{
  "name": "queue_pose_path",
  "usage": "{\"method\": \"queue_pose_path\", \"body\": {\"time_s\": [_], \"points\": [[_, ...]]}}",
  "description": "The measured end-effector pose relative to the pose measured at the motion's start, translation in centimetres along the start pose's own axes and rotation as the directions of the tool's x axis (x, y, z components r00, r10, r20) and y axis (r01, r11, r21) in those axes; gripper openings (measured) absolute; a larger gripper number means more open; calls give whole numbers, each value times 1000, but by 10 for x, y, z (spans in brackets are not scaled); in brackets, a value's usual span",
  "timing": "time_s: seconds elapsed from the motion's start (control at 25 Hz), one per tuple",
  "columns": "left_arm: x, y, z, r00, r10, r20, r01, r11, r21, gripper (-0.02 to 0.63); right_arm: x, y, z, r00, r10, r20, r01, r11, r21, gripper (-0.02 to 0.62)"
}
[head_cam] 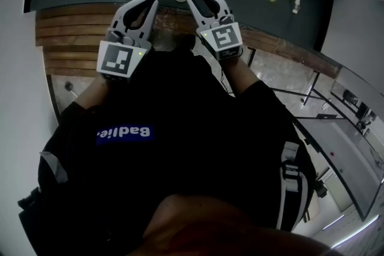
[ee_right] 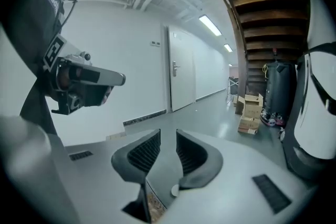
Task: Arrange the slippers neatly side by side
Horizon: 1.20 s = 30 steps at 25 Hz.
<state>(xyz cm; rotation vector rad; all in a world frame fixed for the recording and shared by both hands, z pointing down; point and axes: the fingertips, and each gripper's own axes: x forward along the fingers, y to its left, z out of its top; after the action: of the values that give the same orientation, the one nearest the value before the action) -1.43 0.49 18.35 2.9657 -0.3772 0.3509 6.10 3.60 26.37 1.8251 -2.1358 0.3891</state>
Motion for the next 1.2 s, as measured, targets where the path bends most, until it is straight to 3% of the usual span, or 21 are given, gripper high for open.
{"method": "queue_pose_path", "body": {"time_s": [0.4, 0.68, 0.96, 1.2], "points": [[4, 29, -16, 998, 57, -32, -57, 998, 13, 0, 62, -28, -66, 985, 53, -165, -75, 989, -131, 98], [-20, 52, -46, 988, 130, -78, -135, 988, -68, 0, 105, -23, -130, 938, 103, -331, -157, 978, -141, 141], [-51, 81, -84, 973, 187, -134, -209, 963, -172, 0, 150, -23, -181, 882, 86, -463, -237, 931, -279, 141], [-60, 85, -113, 969, 181, -166, -214, 954, -209, 0, 181, -29, -216, 846, 41, -531, -282, 880, -381, 141]]}}
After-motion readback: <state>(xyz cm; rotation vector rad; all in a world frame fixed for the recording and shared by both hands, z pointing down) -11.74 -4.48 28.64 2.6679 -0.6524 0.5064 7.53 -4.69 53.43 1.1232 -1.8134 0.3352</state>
